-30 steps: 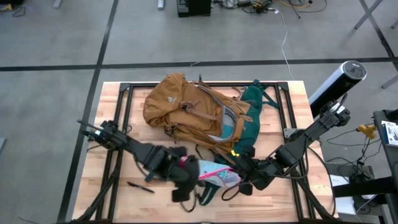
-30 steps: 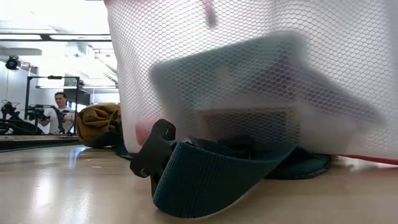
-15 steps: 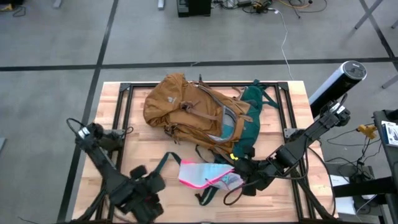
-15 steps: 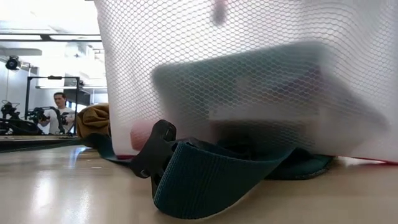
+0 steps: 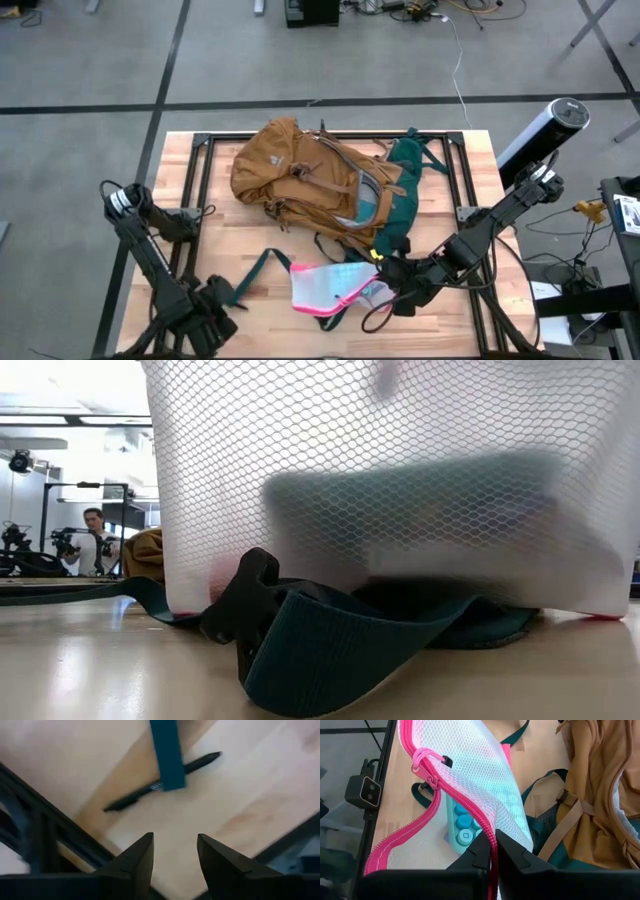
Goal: Unpack backpack
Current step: Put the black pen into the pink zip bag
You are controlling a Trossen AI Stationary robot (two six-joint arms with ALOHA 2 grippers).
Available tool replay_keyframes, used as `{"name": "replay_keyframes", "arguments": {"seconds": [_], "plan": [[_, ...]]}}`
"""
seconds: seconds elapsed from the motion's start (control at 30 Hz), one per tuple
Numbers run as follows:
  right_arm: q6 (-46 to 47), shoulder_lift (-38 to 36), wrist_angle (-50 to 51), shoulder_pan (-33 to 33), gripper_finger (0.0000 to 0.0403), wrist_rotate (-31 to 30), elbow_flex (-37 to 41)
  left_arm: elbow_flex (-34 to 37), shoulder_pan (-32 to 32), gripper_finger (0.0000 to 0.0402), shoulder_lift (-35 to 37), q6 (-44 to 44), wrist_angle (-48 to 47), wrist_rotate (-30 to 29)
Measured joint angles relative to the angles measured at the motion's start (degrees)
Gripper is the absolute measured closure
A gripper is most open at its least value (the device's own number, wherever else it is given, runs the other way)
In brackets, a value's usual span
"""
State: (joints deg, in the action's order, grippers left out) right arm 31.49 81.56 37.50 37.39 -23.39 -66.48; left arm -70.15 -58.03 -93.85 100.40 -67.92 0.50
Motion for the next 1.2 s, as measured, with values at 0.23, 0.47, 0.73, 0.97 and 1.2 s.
{"name": "replay_keyframes", "arguments": {"seconds": [0.23,0.47,0.73,0.97,1.2], "plan": [[0.37,-0.02,0.05,-0.02,0.0403,1.19,0.0,9.04,0.71,0.0255,1.0,-15.21,6.24,10.14],[1.53,-0.04,0.06,-0.02,0.0403,1.22,0.07,18.8,1.25,0.0244,0.8,-24.24,14.41,11.68],[2.12,-0.04,0.07,-0.02,0.0403,1.39,0.07,24.21,1.98,0.0248,1.17,-27.83,17.64,11.53],[2.38,-0.04,0.28,-0.04,0.0403,1.4,0.07,21.71,5.58,0.0269,0.87,-33.66,23.43,5.0],[2.1,-0.04,0.41,-0.28,0.0403,1.42,0.07,17.75,10.5,0.0284,0.49,-41.61,32.79,-0.6]]}}
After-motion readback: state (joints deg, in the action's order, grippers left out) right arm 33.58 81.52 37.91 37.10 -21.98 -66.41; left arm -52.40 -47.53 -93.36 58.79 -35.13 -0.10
